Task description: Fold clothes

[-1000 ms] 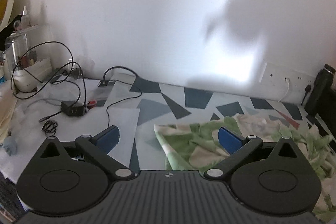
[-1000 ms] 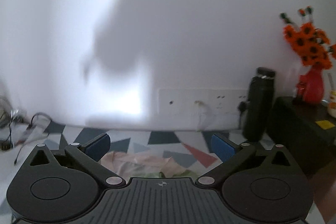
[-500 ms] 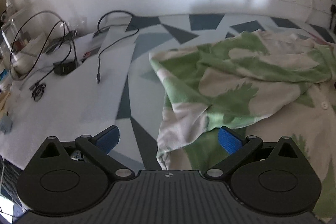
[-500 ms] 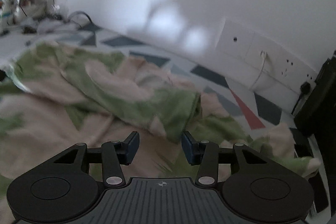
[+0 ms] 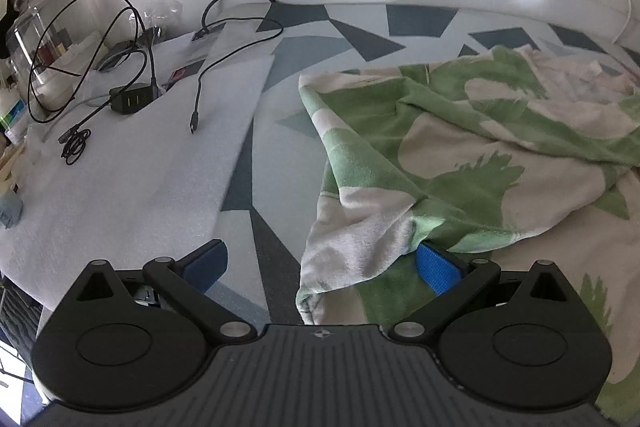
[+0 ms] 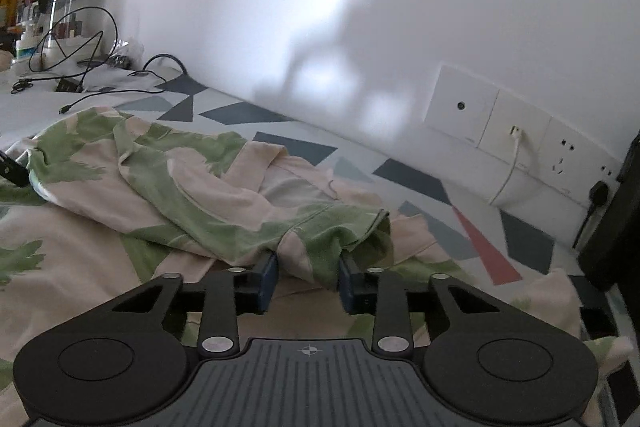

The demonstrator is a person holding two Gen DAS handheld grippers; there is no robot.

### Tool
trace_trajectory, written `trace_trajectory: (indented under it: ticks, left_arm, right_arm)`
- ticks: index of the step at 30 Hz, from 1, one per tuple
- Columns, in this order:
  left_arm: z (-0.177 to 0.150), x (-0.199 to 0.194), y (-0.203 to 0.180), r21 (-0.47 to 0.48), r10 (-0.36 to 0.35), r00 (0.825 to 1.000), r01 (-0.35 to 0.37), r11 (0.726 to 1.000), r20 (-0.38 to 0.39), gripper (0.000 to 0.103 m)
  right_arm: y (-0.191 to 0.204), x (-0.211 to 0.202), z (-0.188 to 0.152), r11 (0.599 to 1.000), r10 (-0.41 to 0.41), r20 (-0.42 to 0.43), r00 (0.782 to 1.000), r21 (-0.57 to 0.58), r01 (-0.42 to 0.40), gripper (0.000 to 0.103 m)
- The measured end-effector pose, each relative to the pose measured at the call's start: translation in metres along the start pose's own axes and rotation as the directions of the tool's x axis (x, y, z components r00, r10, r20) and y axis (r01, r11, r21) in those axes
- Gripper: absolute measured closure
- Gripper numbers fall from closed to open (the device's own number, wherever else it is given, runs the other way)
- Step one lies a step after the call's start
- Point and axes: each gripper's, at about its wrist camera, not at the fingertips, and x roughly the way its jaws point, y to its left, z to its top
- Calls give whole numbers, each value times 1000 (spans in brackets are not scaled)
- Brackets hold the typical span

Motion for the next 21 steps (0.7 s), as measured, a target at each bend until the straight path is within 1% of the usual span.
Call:
trace_trajectory:
  ticks: [2,5,8,10,12,14,16,18,20,21]
  left_arm:
    - [0,0,0,20,-8,1000,8,1000,3,1]
    - [-1,-3,0,73,-31,999,29,997,16,1]
    - [-3,-8,1,147,-81,996,77,986,25,1]
    - [-4,-11,2,196,-121,992,114,974,22,1]
    - [-5,-13,4,237,-168,985,158,958,24,1]
    - [-7,-15,5,278,-216,976,201,939,24,1]
    - [-8,-18,7,317,-263,964,243,917,21,1]
    - [-7,-19,10,338,-295,955,267,902,33,1]
    - [-6,-16,13,345,-315,948,284,895,37,1]
    - [-6,-13,14,348,-312,949,281,894,36,1]
  right_arm:
    - [-3,2,5,999,12,4,1000,39,-12,90]
    - [-10,-6,20,989,45,22,999,139,-47,92]
    - [-23,-17,39,957,94,31,995,272,-99,93]
    - [-31,-27,54,932,126,35,991,339,-130,93]
    - [-37,-37,68,910,135,30,990,391,-136,93]
    - [-40,-48,83,887,143,25,989,441,-139,93]
    - [-43,-60,98,866,152,37,988,477,-151,93]
    - [-45,-70,113,855,149,58,987,494,-158,94]
    - [-49,-75,126,842,147,73,986,515,-164,94]
    - [-52,-72,131,836,140,73,987,525,-158,94]
